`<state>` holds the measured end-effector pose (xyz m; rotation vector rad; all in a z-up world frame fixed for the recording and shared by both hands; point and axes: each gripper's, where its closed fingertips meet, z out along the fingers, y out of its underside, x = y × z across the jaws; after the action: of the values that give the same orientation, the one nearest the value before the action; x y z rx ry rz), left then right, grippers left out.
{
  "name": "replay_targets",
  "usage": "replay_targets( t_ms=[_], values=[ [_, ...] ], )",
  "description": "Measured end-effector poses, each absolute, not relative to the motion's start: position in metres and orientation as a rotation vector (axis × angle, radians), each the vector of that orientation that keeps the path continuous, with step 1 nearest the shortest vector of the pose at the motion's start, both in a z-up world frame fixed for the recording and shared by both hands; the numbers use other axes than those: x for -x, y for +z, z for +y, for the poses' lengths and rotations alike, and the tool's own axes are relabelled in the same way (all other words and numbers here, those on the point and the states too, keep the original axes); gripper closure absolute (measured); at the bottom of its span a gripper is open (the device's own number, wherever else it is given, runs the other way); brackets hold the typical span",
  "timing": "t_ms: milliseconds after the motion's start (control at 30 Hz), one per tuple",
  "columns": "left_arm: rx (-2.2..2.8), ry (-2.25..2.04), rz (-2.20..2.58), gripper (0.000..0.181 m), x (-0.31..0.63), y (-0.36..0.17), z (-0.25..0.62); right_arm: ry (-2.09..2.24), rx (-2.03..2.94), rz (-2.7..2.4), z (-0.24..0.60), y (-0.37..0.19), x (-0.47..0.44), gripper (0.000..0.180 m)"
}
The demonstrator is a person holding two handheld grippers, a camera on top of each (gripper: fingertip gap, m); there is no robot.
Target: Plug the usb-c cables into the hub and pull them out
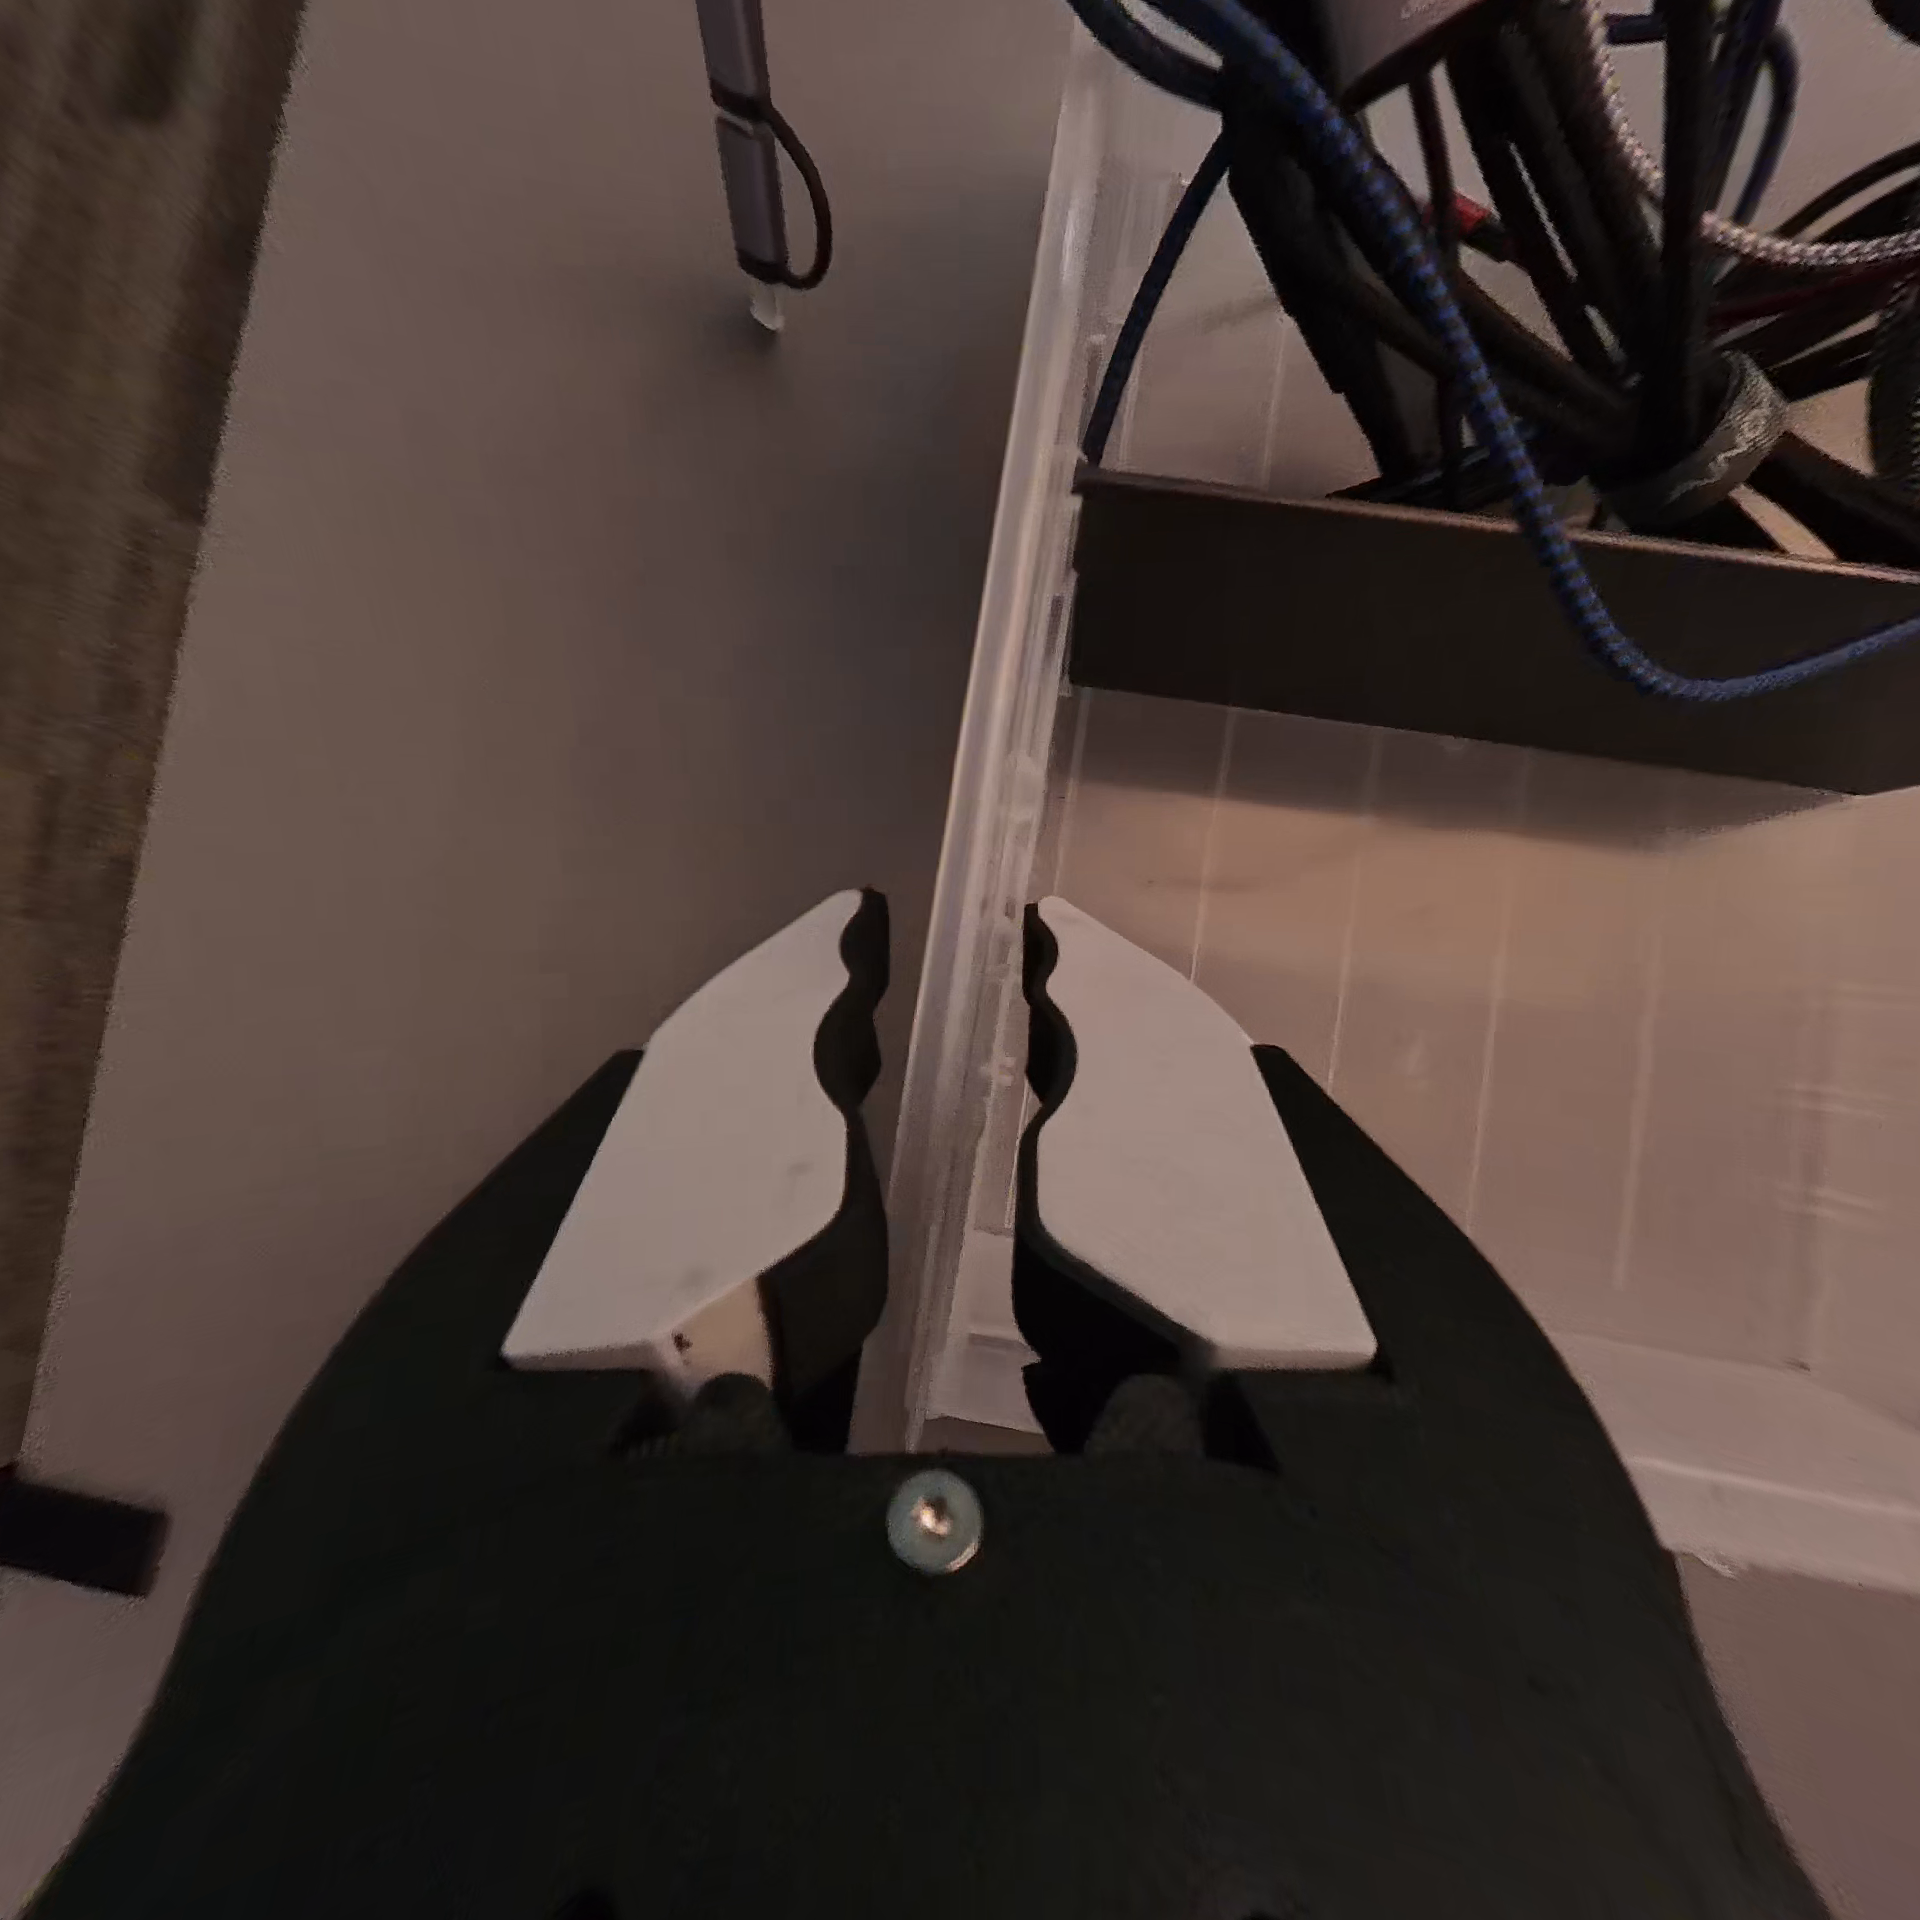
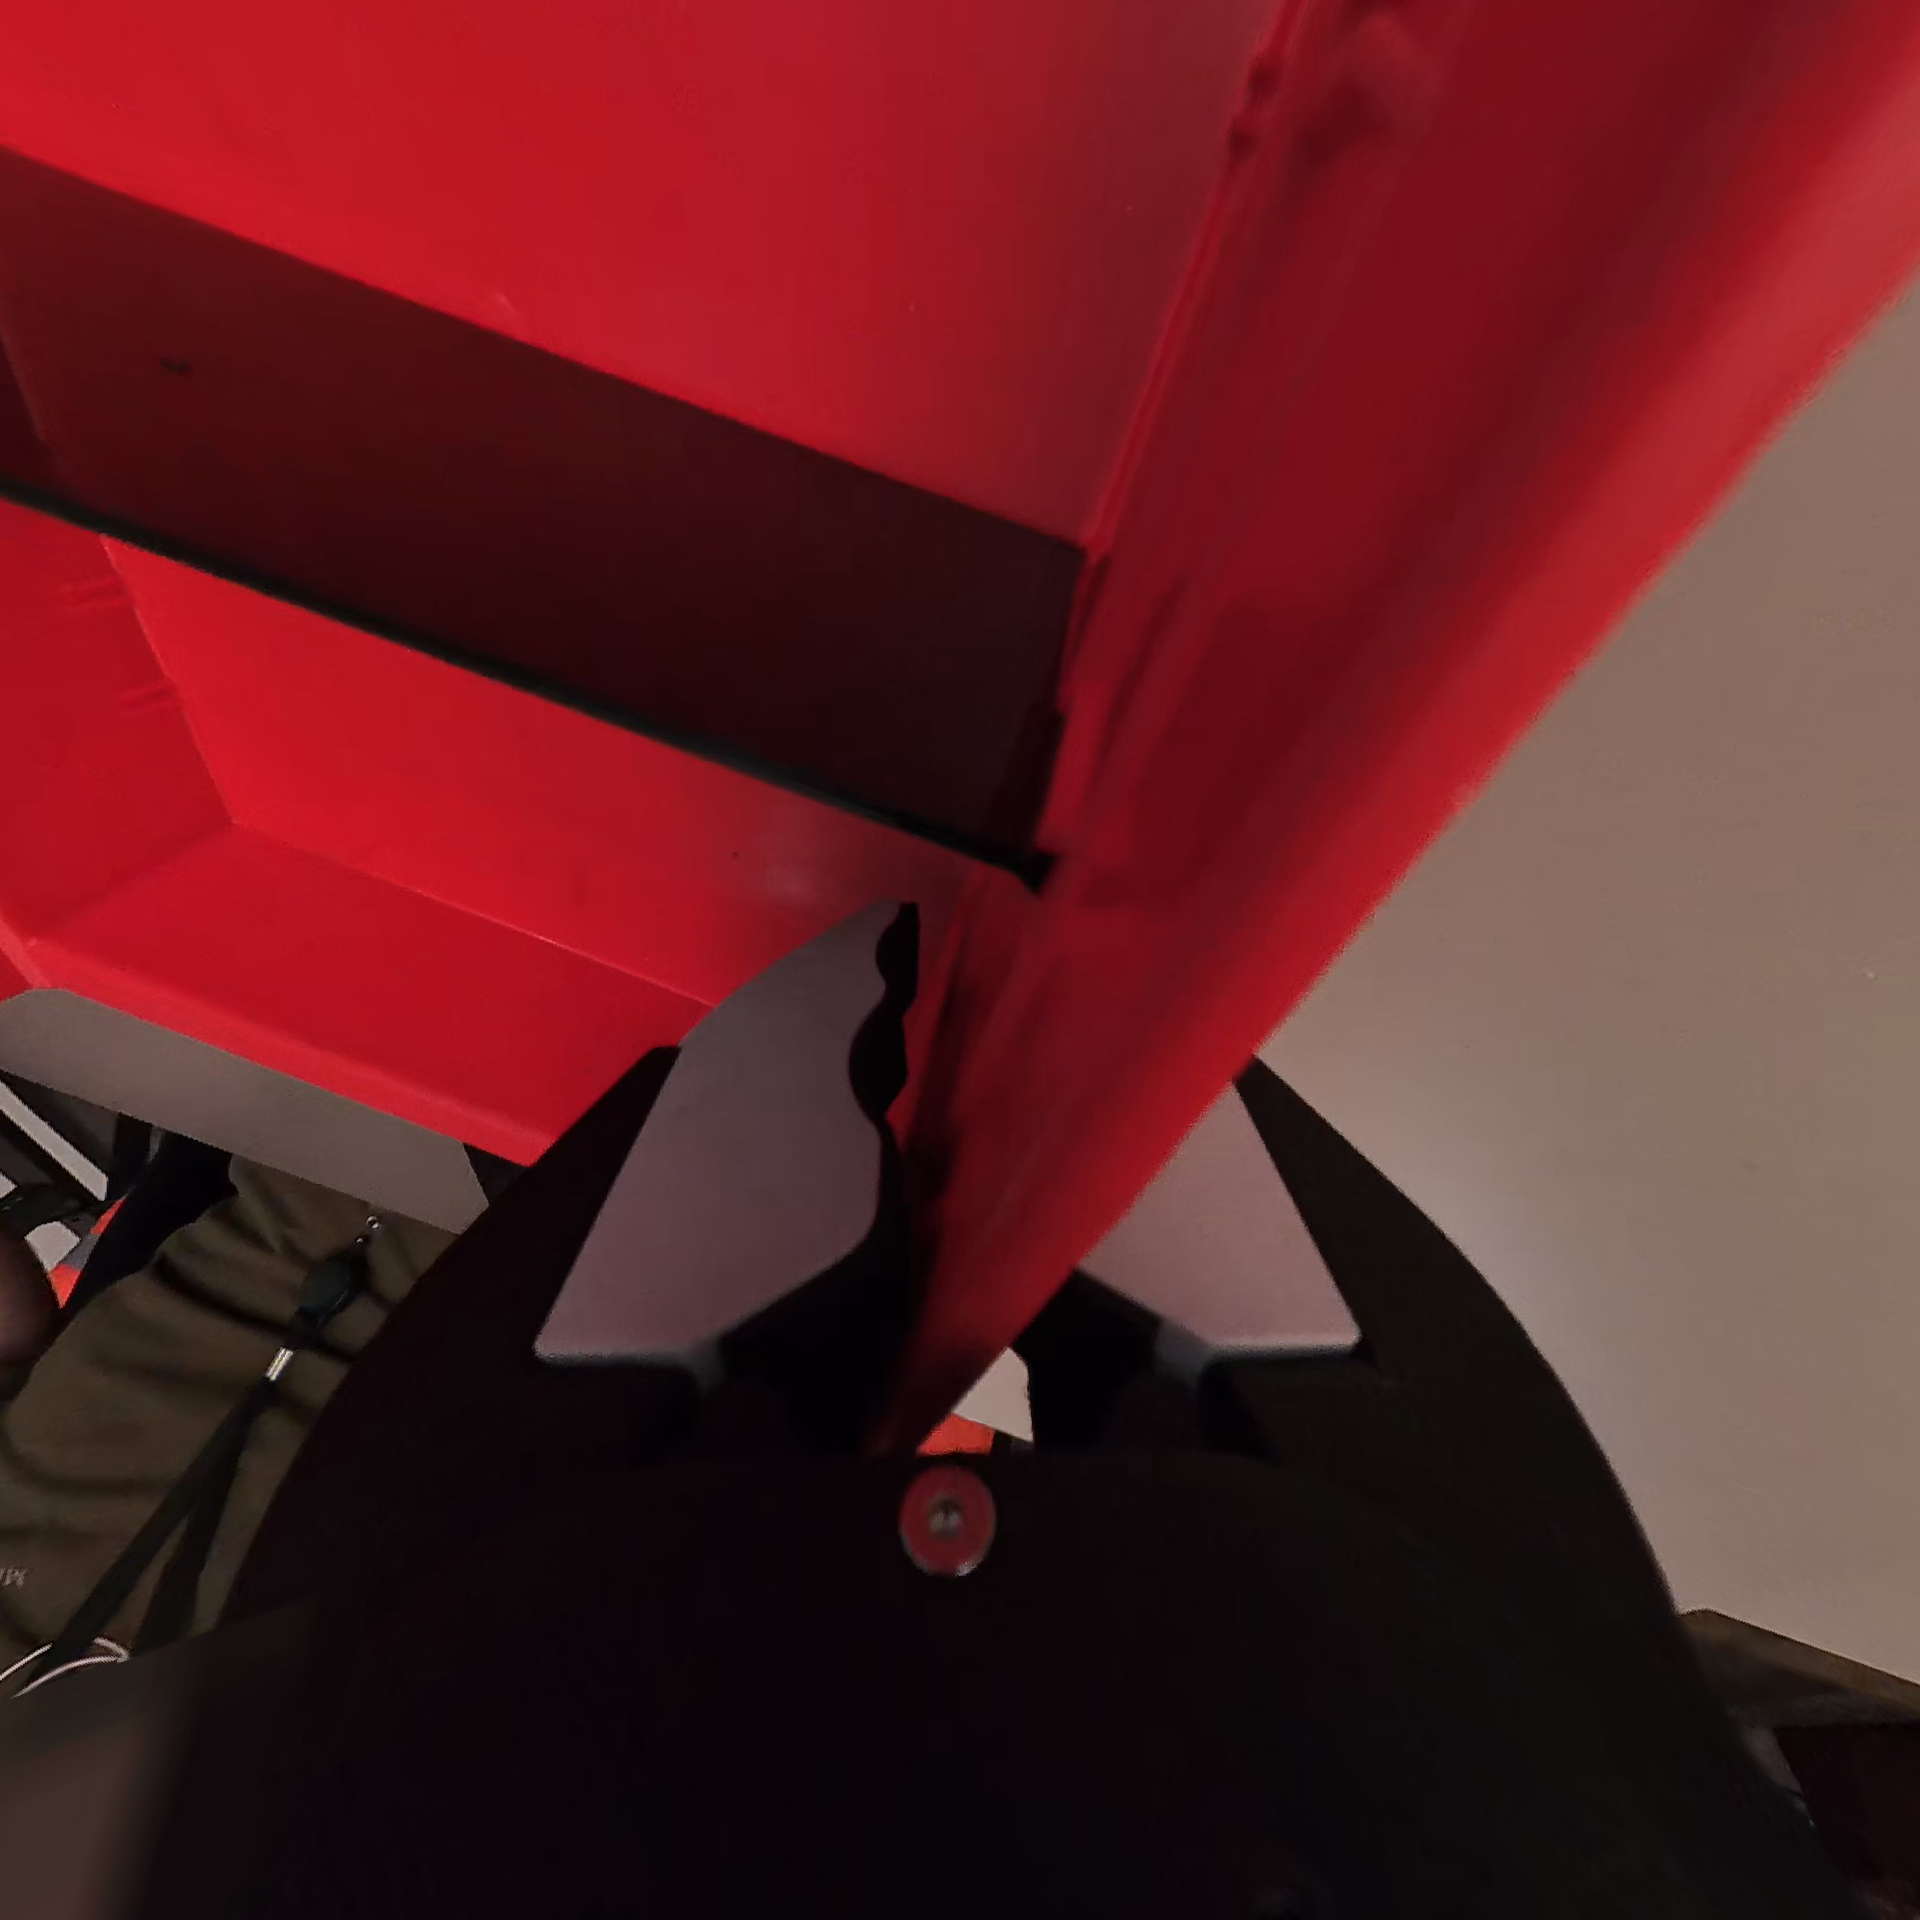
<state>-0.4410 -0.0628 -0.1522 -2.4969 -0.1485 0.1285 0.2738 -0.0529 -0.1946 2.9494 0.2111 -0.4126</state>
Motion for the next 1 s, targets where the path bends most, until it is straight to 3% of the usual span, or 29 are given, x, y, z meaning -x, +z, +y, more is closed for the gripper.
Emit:
replay_targets(
  t_ms=[1000],
  values=[
    [2.497, 0.088, -0.074, 0.158, 0.427, -0.152, -0.057, -0.367, -2.906, 0.169, -0.059, -0.193, -0.273, 0.169]
  ],
)
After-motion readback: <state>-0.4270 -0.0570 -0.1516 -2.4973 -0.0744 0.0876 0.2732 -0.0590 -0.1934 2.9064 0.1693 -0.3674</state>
